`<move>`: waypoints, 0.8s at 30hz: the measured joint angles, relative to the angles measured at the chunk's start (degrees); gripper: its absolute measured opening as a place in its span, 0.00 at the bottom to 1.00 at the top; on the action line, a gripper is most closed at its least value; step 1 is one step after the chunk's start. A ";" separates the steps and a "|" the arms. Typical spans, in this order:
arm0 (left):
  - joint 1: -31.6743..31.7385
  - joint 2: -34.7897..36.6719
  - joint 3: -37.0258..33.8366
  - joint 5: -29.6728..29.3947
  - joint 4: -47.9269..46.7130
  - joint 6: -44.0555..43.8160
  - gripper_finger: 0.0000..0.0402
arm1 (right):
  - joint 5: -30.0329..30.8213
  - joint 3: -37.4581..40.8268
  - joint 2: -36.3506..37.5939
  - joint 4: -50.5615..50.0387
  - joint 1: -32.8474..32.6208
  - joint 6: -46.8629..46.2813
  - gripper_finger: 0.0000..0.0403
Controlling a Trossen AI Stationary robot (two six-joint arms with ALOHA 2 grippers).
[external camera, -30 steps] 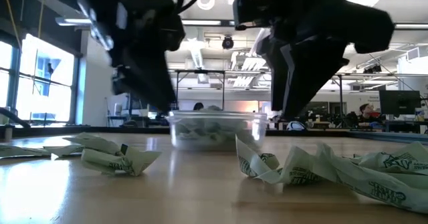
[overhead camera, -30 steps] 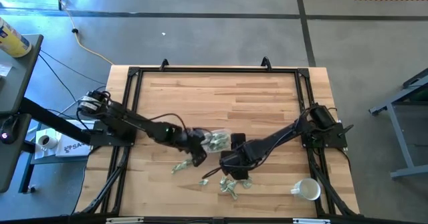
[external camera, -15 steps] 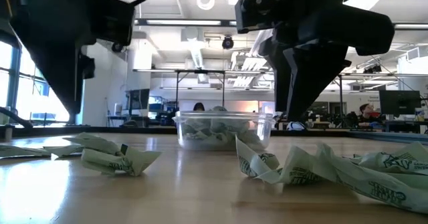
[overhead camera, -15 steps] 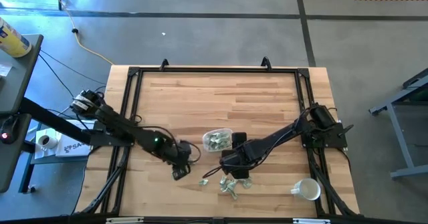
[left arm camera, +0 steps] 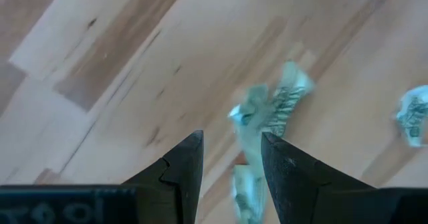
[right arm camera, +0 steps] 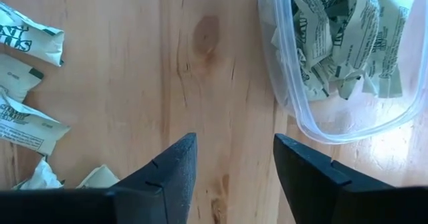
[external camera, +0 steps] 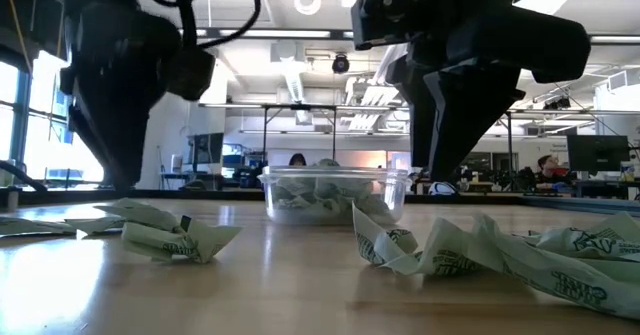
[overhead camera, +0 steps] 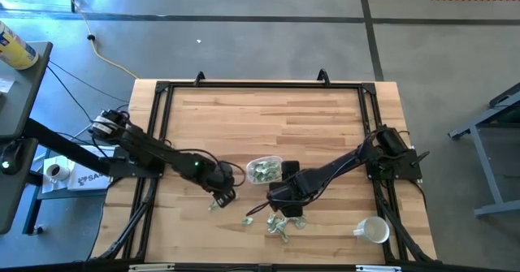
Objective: Pick and place Stevia / Truvia into bins
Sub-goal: Put the green stevia packet into the transparent bin
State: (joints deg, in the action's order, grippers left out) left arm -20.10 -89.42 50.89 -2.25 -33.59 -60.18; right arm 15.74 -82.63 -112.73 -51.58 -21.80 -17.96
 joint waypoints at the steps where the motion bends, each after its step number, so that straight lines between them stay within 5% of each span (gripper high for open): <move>1: 0.39 -0.50 -0.02 0.49 0.04 0.22 0.46 | -0.14 0.00 0.00 -0.07 0.08 -0.01 0.47; 10: 1.30 -2.20 0.05 6.28 2.93 1.21 0.46 | -1.18 0.00 0.02 -2.99 0.44 -1.52 0.48; 24: 1.40 -3.94 0.02 4.90 4.01 4.55 0.46 | -1.76 0.00 0.02 -3.25 0.52 -2.77 0.46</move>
State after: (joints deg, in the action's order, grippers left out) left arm -18.71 -93.36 50.91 2.65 -29.58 -55.63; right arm 13.98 -82.63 -112.71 -54.83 -21.28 -20.72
